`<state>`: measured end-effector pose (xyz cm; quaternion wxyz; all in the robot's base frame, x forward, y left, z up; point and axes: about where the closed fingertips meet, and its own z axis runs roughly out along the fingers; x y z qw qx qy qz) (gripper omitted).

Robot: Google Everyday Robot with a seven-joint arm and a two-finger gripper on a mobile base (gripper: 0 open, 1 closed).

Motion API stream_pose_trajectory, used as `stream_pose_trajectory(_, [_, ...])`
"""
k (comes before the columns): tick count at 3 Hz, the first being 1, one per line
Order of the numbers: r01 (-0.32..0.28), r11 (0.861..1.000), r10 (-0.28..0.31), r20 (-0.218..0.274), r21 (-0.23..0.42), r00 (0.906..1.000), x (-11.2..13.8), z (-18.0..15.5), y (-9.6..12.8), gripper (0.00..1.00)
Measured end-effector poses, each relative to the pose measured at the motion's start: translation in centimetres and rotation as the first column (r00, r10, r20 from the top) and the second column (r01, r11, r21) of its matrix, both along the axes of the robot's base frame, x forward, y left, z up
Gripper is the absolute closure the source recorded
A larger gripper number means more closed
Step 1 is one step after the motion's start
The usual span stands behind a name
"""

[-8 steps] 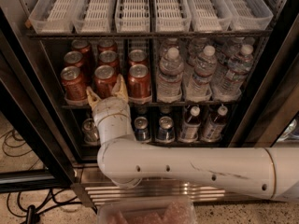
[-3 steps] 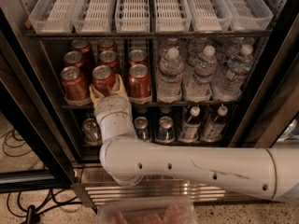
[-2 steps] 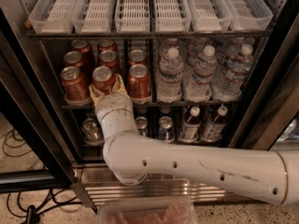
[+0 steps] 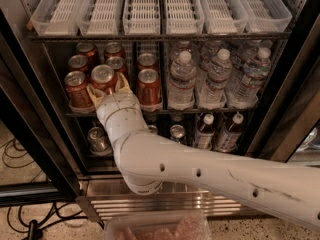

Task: Pick coke can from middle shelf of fridge

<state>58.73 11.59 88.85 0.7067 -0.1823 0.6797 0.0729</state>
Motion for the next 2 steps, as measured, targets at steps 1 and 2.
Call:
stream_pose_trajectory(1, [-0.053,0.998,0.052,-0.036,-0.026,0.998,-1.1,1.1,-0.3,1.0])
stream_pose_trajectory(2, [-0.074,0.993,0.066,-0.087,-0.094,0.994,-1.9,1.7,-3.4,1.0])
